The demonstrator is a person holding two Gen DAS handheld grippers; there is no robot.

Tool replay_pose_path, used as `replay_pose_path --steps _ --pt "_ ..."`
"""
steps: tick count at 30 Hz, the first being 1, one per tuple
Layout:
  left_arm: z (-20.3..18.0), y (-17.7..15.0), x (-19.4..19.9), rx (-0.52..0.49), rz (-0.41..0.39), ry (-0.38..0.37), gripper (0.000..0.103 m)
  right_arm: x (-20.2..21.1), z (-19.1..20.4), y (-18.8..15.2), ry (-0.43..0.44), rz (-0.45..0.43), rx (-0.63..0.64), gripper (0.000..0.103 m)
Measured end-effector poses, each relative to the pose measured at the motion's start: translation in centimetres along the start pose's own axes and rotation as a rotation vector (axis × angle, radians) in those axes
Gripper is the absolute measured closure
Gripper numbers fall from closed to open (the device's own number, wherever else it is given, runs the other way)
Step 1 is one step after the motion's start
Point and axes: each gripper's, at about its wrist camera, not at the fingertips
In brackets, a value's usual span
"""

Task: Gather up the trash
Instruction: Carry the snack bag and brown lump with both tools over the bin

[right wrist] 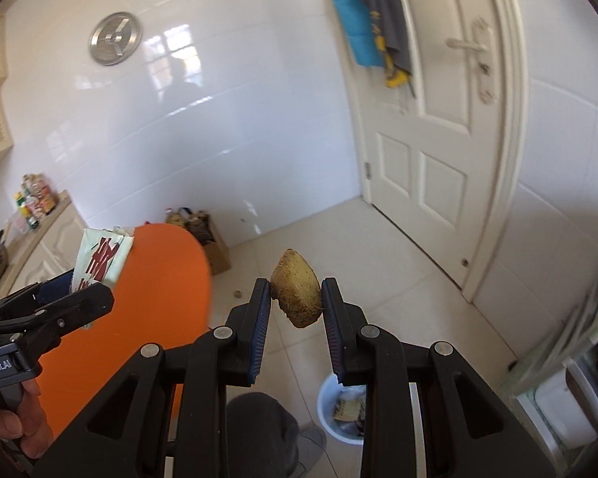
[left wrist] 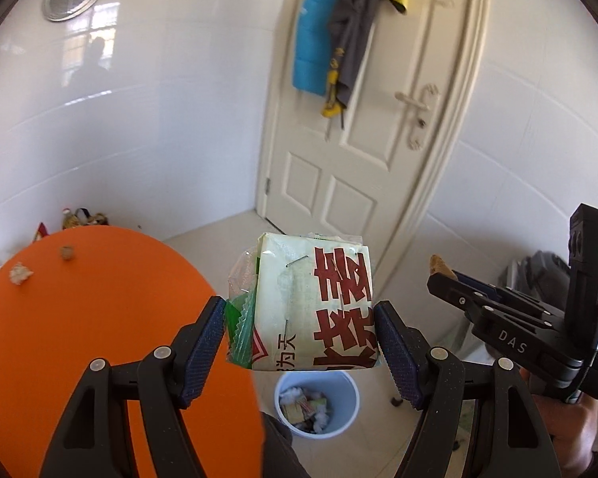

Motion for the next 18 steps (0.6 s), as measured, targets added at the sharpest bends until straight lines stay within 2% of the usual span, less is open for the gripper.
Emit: replay_pose_path --steps 4,9,18 --pt "-0.3 0.2 -4.7 -0.012 0.115 -0.069 0.033 -2.8 -4.4 -1.2 -0.056 0.062 -0.073 0.077" --pt "-1.0 1.6 -10.3 -0.027 0.246 -0.111 0.033 -6.2 -8.2 -3.1 -0.092 0.146 -0.135 0.077" --pt "-0.7 1.6 -18.1 -0.027 0.420 -0.159 0.033 -10.8 -11.7 -4.8 -0.114 0.251 -0.206 0.076"
Point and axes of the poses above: each gripper's, at about its wrist camera, not at the fingertips, and x roughly against the way its jaws point, z to its left, y to its top, and after that the axes turned 8 degrees about -x, right-handed
